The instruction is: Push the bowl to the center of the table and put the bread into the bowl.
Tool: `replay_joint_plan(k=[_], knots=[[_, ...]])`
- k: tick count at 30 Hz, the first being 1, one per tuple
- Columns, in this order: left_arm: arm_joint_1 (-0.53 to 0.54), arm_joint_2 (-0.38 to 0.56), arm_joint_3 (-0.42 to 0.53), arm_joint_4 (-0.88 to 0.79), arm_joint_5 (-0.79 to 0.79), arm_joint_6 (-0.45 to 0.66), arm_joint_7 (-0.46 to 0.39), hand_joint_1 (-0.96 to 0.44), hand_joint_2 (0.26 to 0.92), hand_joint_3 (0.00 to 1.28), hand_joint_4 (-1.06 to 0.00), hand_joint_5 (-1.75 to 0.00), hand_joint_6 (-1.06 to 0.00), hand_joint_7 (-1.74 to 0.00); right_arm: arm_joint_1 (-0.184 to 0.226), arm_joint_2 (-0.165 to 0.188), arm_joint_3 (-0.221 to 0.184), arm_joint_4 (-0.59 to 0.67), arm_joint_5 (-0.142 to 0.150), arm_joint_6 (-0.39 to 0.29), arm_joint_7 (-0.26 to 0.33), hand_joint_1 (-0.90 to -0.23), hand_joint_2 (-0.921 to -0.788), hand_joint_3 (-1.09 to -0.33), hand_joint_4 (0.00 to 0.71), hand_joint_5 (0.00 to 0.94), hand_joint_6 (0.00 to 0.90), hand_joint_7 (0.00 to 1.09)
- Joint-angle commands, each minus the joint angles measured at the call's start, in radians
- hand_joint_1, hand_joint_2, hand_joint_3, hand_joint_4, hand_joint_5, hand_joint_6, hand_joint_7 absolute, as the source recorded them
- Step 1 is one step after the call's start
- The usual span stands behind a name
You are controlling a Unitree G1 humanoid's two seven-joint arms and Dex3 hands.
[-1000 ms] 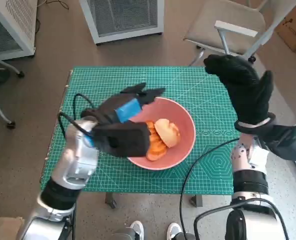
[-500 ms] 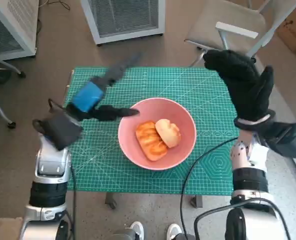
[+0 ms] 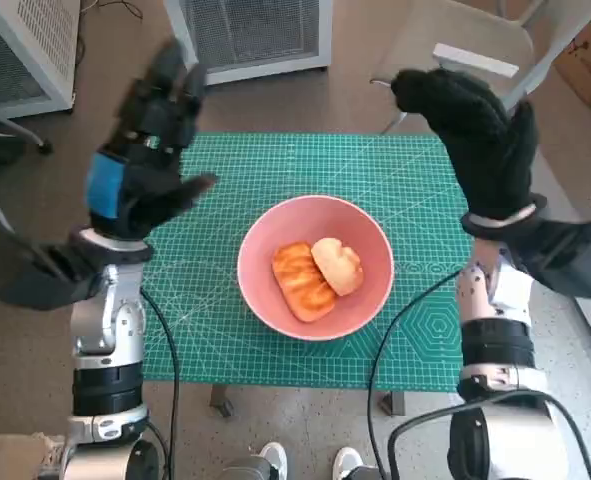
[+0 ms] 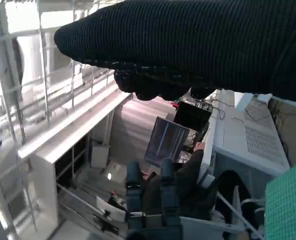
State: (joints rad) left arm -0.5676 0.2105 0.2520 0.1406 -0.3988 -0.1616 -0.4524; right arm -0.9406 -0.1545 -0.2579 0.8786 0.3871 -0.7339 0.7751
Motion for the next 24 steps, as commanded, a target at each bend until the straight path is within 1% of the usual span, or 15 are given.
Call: replay_joint_plan(k=[1,6,13,22,23,24], knots=[[0.013,0.005,0.013,-0.037,-0.013,-0.001,0.021,-0.49,0.892,0.03,-0.01,0.00,-0.14,-0.02,-0.011,-0.003,0.006,0.036,-0.023,0.005,-0.022,-0.575,-0.921,-0.647,0.143,0.000,0.172,0.24],[0.020,0.007,0.014,-0.056,-0.007,-0.006,0.040,-0.47,0.893,0.03,-0.02,-0.01,-0.14,-0.03,-0.021,-0.001,0.008,0.051,-0.034,0.010,-0.037,-0.578,-0.921,-0.655,0.139,0.000,0.168,0.24],[0.027,0.008,0.012,-0.071,-0.006,-0.008,0.051,-0.49,0.915,0.04,-0.03,-0.01,-0.14,-0.05,-0.020,0.001,0.011,0.050,-0.044,0.015,-0.054,-0.581,-0.921,-0.657,0.133,0.000,0.165,0.25],[0.019,0.008,0.004,-0.066,0.002,-0.006,0.067,-0.51,0.921,0.06,-0.02,-0.01,-0.13,-0.07,-0.023,-0.003,0.009,0.048,-0.045,0.029,-0.064,-0.581,-0.921,-0.656,0.128,0.000,0.161,0.26],[0.017,0.006,0.001,-0.062,0.003,-0.005,0.067,-0.52,0.921,0.06,-0.02,0.00,-0.12,-0.10,-0.023,-0.004,0.010,0.044,-0.047,0.030,-0.069,-0.581,-0.921,-0.656,0.128,0.000,0.161,0.26],[0.015,0.005,0.000,-0.059,0.003,-0.005,0.068,-0.51,0.921,0.06,-0.03,0.00,-0.08,-0.18,-0.024,-0.004,0.010,0.042,-0.049,0.030,-0.073,-0.582,-0.921,-0.655,0.127,0.000,0.160,0.26]])
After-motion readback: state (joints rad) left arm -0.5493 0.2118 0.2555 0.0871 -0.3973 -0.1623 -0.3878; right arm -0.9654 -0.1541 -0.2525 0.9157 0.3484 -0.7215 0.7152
